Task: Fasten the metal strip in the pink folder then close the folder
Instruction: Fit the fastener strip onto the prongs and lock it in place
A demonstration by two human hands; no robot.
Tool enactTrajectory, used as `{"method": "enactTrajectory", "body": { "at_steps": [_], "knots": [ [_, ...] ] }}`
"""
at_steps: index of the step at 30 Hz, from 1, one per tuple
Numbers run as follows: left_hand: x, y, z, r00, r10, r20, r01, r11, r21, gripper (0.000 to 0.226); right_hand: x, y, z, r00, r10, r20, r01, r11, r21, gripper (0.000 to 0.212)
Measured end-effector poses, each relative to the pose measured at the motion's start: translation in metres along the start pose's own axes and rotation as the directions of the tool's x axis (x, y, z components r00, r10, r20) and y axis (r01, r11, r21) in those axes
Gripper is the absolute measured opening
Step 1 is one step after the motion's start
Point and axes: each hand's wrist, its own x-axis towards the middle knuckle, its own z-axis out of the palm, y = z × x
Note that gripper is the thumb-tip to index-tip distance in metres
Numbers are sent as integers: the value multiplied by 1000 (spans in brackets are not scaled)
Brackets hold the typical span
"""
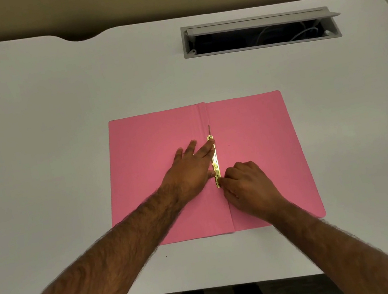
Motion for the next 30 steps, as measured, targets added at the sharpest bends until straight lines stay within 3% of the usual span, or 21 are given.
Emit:
{"method": "enactTrajectory", "body": {
  "at_steps": [3, 6, 13, 16, 19, 30],
  "knots": [
    [-1, 1, -1, 1000, -3, 3, 3, 1000, 11, 75, -3, -4, 1, 1000, 11, -7, -11, 1000, -12, 16],
    [-1, 1, -2, 1000, -2, 10, 2, 1000, 17, 75, -5, -14, 3, 990, 130, -49, -129, 991, 24, 20],
    [-1, 2, -1, 1000, -2, 3, 2, 1000, 8, 73, -12, -44, 21, 936, 303, -182, -305, 952, 14, 7],
    [-2, 2, -2, 1000, -4, 6, 4, 1000, 1, 71, -11, -48, 28, 949, 238, -207, -255, 965, -60, 2],
    [-2, 3, -2, 1000, -3, 6, 3, 1000, 1, 71, -17, -46, 35, 972, 169, -163, -191, 973, -127, 15],
    [-1, 0, 0, 1000, 3, 10, -4, 1000, 26, 70, -35, -32, 42, 983, 68, -169, -96, 982, -162, 27]
  ]
}}
